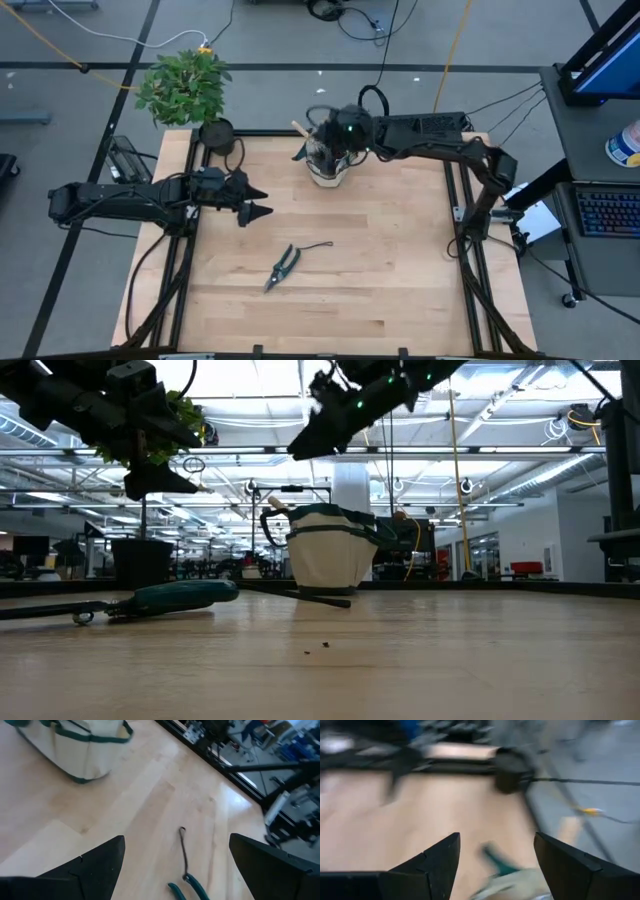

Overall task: Pick & Place Garden tools in Gardening bag
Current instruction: Put the green shear scissors into the brown gardening bag

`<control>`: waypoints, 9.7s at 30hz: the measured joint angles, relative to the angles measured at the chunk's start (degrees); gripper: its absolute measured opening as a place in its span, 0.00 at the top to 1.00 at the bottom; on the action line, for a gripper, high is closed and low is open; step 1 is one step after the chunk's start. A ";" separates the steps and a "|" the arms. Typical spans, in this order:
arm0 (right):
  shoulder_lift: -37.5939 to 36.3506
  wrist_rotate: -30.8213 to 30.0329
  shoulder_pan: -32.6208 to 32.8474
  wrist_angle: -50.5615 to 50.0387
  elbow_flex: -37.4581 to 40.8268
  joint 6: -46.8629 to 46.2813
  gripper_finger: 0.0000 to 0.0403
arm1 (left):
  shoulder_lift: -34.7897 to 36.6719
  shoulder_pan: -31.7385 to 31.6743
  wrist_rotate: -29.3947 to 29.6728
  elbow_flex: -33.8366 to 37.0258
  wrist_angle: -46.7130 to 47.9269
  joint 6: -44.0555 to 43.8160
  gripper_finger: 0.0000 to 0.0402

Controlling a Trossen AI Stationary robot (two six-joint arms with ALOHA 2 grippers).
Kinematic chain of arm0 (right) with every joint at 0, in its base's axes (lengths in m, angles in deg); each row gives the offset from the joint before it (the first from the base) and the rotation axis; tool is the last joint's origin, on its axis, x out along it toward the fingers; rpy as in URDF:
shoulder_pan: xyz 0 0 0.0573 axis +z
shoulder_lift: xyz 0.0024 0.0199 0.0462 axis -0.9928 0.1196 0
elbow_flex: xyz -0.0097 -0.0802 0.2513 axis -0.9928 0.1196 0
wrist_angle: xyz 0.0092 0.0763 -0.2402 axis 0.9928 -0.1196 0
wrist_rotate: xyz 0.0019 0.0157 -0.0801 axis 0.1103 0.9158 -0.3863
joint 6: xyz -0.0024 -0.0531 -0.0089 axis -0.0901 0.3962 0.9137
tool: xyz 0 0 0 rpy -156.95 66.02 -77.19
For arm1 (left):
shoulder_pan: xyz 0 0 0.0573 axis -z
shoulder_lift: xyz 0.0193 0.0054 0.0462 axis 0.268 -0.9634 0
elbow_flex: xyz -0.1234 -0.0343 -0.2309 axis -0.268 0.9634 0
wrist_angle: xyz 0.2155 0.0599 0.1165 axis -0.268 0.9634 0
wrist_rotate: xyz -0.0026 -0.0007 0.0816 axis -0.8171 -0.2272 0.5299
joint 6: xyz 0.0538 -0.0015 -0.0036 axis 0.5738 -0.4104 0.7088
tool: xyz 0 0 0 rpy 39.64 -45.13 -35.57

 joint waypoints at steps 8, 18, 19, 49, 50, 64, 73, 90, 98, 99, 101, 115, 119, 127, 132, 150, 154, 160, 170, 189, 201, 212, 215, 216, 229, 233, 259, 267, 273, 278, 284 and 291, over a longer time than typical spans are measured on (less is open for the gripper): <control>-1.39 2.75 10.18 -12.64 0.11 9.59 0.38 | 0.00 0.73 -5.15 -0.01 0.31 0.19 0.09; 1.07 -0.99 18.76 -11.15 0.11 13.04 0.40 | 0.02 7.53 -5.12 -0.01 1.61 -4.31 0.09; 1.15 -1.04 19.28 -11.14 0.49 12.99 0.40 | 0.02 8.55 -4.73 -0.01 1.60 -5.12 0.09; 15.20 2.36 25.64 13.57 7.83 14.58 0.41 | -0.04 32.68 16.39 -0.01 2.16 -24.89 0.09; 15.62 2.56 25.80 13.03 7.95 14.04 0.41 | -0.04 32.68 16.40 -0.01 2.29 -24.91 0.09; 19.01 4.16 27.23 17.78 7.85 12.75 0.41 | -0.09 32.65 16.41 -0.01 2.67 -24.54 0.09; 19.71 -3.78 28.25 18.32 8.04 9.55 0.41 | -0.09 33.60 16.40 -0.01 0.94 -22.92 0.09; -6.59 -28.03 29.80 1.56 7.82 5.58 0.41 | -23.41 36.92 19.83 -2.74 -11.08 -19.98 0.09; -16.82 -28.09 29.78 -7.98 7.82 -1.67 0.41 | -37.06 32.74 19.88 -15.30 7.33 -31.45 0.09; -17.68 -28.09 29.78 -8.98 7.82 -2.32 0.41 | -38.40 32.27 19.85 -16.97 10.17 -32.58 0.09; -19.23 -28.03 29.78 -10.19 7.82 -3.35 0.41 | -40.87 31.38 19.50 -19.55 15.12 -34.01 0.09; -20.73 -27.68 30.07 -14.92 7.85 -4.80 0.41 | -50.04 27.83 16.08 -22.34 18.44 -38.06 0.09; -20.73 -27.68 30.05 -15.15 7.85 -4.80 0.40 | -51.51 27.70 16.67 -22.48 18.23 -39.36 0.09; -20.73 -27.66 30.05 -15.86 7.87 -4.65 0.40 | -51.74 27.76 18.79 -22.42 17.63 -41.07 0.09; -20.73 -27.66 30.05 -16.14 7.87 -4.72 0.40 | -51.84 27.71 18.29 -22.40 18.75 -40.84 0.09; -20.73 -27.65 30.05 -15.90 7.87 -5.20 0.40 | -53.84 27.88 16.61 -22.55 22.52 -45.69 0.16; -20.73 -27.70 30.05 -15.91 7.87 -5.40 0.40 | -53.99 28.25 18.02 -22.55 24.08 -48.70 0.27; -20.73 -27.72 30.05 -15.89 7.87 -5.87 0.40 | -53.94 28.24 17.81 -22.55 25.83 -49.28 0.42; -20.73 -27.77 30.04 -15.87 7.87 -6.73 0.40 | -53.94 28.13 16.98 -22.48 26.52 -50.58 0.72; -20.73 -27.81 30.05 -15.87 7.87 -6.27 0.40 | -53.45 28.28 17.88 -22.13 25.39 -47.54 0.88; -20.73 -27.83 30.02 -15.89 7.87 -5.59 0.40 | -49.37 25.60 16.07 -21.91 25.17 -39.77 0.67; -20.73 -27.83 30.02 -15.91 7.89 -5.20 0.40 | -47.76 25.32 12.28 -21.91 34.11 -37.83 0.47; -20.73 -27.81 30.02 -15.91 7.89 -5.16 0.40 | -46.74 25.55 11.81 -21.87 35.11 -38.05 0.46; -20.73 -27.82 30.02 -15.90 7.89 -5.18 0.40 | -46.22 25.71 11.76 -22.00 36.03 -37.65 0.46; -20.75 -27.81 30.02 -15.89 7.89 -5.07 0.40 | -45.64 29.09 6.67 -22.05 37.52 -36.92 0.46; -20.75 -27.81 30.02 -15.89 7.89 -5.02 0.40 | -45.59 30.03 6.75 -21.77 37.06 -38.76 0.46; -20.73 -27.81 30.02 -15.04 7.89 -5.15 0.40 | -37.59 28.87 13.90 -16.36 18.81 -42.37 0.89; -20.73 -27.68 30.00 -15.17 7.89 -7.30 0.40 | -34.42 25.43 23.40 -16.36 1.35 -34.90 0.89; -20.74 -27.66 30.00 -15.54 7.89 -13.70 0.40 | -34.14 22.36 29.42 -16.41 -16.42 -25.40 0.89; -20.73 -27.66 30.00 -15.48 7.89 -19.48 0.40 | -34.14 19.41 35.46 -16.43 -28.09 -16.81 0.89; -19.50 -30.61 29.64 -11.49 7.87 -25.19 0.40 | -34.10 16.22 39.12 -16.45 -38.35 -8.13 0.89; -14.70 -37.04 27.89 -2.36 7.91 -24.69 0.40 | -34.10 14.15 42.10 -16.78 -43.22 -0.70 0.89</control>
